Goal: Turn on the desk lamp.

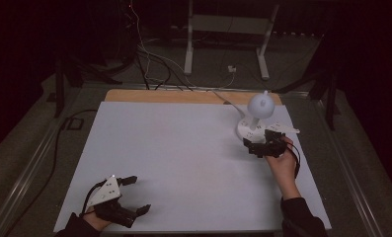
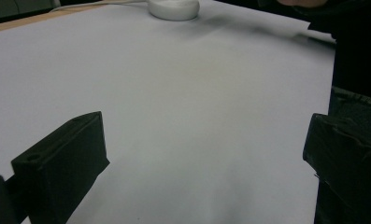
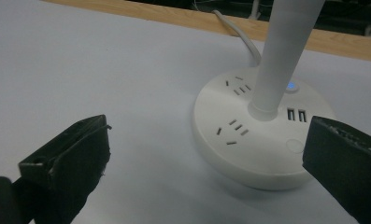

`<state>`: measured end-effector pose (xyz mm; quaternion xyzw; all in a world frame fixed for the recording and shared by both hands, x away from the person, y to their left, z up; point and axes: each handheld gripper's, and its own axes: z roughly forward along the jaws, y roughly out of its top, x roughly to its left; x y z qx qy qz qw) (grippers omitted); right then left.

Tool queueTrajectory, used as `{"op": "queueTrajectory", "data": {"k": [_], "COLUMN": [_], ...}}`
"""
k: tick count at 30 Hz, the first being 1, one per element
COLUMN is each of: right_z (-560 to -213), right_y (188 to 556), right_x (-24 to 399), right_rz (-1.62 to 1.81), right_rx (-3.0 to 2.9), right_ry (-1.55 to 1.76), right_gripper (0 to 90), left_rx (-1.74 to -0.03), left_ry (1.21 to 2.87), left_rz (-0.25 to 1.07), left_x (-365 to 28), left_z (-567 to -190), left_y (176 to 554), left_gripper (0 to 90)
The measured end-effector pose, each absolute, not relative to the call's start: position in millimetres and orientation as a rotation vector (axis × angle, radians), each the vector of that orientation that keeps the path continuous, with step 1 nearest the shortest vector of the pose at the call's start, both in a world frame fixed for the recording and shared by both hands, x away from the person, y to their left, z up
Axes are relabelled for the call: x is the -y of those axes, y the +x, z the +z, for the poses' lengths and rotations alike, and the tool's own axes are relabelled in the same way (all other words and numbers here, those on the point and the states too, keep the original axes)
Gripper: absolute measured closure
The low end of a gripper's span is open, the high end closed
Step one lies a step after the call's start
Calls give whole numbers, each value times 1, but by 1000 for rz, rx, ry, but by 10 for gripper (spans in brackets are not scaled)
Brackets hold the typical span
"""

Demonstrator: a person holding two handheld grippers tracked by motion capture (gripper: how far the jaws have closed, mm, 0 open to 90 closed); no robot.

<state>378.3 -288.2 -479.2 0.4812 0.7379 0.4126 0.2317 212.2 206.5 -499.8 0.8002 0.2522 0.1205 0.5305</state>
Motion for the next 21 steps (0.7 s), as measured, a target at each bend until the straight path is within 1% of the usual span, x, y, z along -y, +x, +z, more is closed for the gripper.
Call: {"op": "queueTrajectory", "data": {"k": [9,10,16,17,18,21], "right_z": [-483,-483,-485,-485,-484,-484], "right_y": [389,391,398,399,400,401], "right_x": [292,294,300,300,302,304], "right_rz": [1150,1150,1131,1124,1122,1140], "right_rx": [-1994,-1985,-1996,-1987,-1977,-1944], "right_ry": [1383,1395,1430,1442,1462,1493], "right_gripper": [3,33,33,38,64,81], "left_rx": [-607,-607,-605,-607,-607,-608], "left_ry": [1911,1912,1913,1909,1909,1914], "left_rz": [289,289,290,289,289,291], "left_x": [-207,-207,-206,-207,-207,-207], "left_z": [-500,-500,-500,-500,-500,-500], "left_y": [212,212,212,213,213,212], "left_gripper": [3,3,3,3,3,3]}}
